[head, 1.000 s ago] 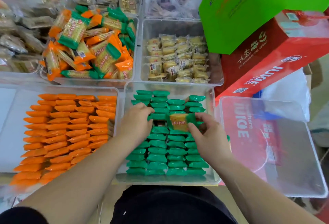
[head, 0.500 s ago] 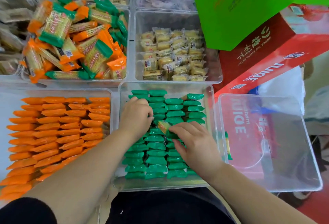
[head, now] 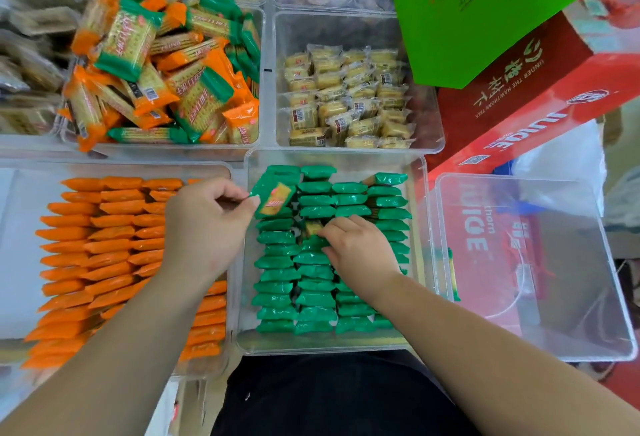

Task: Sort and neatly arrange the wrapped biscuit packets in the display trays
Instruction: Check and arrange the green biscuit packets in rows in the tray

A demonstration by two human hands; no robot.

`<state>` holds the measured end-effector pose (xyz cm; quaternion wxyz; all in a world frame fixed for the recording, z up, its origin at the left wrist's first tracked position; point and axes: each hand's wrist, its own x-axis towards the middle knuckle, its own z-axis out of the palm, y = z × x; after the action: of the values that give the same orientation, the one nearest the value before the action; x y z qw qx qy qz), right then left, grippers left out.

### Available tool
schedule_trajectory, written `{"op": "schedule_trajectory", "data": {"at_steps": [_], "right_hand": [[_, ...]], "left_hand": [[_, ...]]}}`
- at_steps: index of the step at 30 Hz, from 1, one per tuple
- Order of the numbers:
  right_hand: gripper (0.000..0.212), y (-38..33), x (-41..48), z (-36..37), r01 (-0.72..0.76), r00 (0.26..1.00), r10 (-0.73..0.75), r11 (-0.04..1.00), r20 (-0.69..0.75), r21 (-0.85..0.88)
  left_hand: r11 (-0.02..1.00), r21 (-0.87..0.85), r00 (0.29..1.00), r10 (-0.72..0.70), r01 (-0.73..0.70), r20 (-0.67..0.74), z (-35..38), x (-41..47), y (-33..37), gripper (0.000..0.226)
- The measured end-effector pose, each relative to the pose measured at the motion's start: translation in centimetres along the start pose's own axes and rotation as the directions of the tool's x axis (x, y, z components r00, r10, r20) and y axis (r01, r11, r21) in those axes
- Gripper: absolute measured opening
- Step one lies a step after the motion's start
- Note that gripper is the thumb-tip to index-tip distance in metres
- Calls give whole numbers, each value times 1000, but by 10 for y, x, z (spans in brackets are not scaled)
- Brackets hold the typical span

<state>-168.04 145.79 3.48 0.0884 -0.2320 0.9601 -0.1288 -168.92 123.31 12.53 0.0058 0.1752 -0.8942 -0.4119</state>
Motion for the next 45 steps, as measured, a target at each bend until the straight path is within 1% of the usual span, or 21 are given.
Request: {"op": "schedule_trajectory", "data": {"at_steps": [2,5,7,9,11,15,19,21,22,23,24,26,28,29,31,34,36,37,39,42,45], "right_hand": [[20,0,3,6,-28,1000,27,999,-6,-28],[20,0,1,11,2,1000,-6,993,-31,-117],[27,1,-2,10,21,999,-27,983,-30,-180],[39,1,-4,8,26,1000,-21,971,21,-239],[50,-2,-5,4,27,993,5,960,115,-279],[62,-10,-2,-4,33,969,40,958,245,-286],[65,-15,-1,-22,6,958,54,978,281,-207],[58,-18,-9,-34,-45,976,55,998,209,-54],[52,-20,-14,-41,-91,982,77,993,170,72],[45,-22,-21,-49,-155,980,121,963,158,223],[40,-25,-28,-59,-245,963,179,892,199,380],[32,-27,-47,-78,-406,911,233,646,340,647],[21,-25,-67,-95,-454,890,245,413,384,789],[15,-23,-76,-101,-440,894,259,344,366,830],[6,-16,-92,-109,-392,900,314,274,304,878],[4,-1,-110,-113,-360,893,376,263,249,895],[6,12,-120,-115,-356,899,354,253,257,900],[11,19,-125,-117,-354,906,322,219,275,909],[17,31,-134,-119,-351,915,246,91,321,932],[12,43,-144,-119,-367,912,159,-102,379,925],[41,49,-152,-109,-383,906,114,-185,407,905]], "left_hand": [[994,-83,998,-71,70,-3,-9,-12,-5,8],[972,-179,988,-154,152,3,-13,-34,-20,12],[953,-224,978,-207,203,4,-11,-48,-29,11],[932,-269,969,-247,241,14,-8,-60,-36,11],[917,-298,964,-263,265,46,-6,-69,-40,11],[875,-372,950,-300,310,86,-2,-79,-40,9],[810,-466,932,-345,357,116,2,-85,-31,5],[759,-518,915,-378,394,141,3,-90,-27,4],[721,-553,902,-401,418,160,3,-93,-25,4],[676,-590,889,-420,441,183,4,-97,-21,4],[636,-623,879,-431,455,203,4,-101,-17,4],[607,-647,875,-431,462,221,5,-110,-8,5],[620,-642,884,-409,452,229,7,-120,2,7],[632,-635,891,-389,443,235,9,-125,8,10],[673,-611,907,-349,416,234,12,-136,18,18],[750,-539,924,-316,383,216,18,-150,32,16],[761,-524,924,-307,383,229,21,-156,41,17],[750,-537,922,-299,387,246,22,-159,45,16],[710,-588,921,-263,387,288,21,-165,54,14],[651,-653,918,-199,386,344,20,-175,70,6],[625,-683,916,-146,379,375,22,-185,89,15]]}}
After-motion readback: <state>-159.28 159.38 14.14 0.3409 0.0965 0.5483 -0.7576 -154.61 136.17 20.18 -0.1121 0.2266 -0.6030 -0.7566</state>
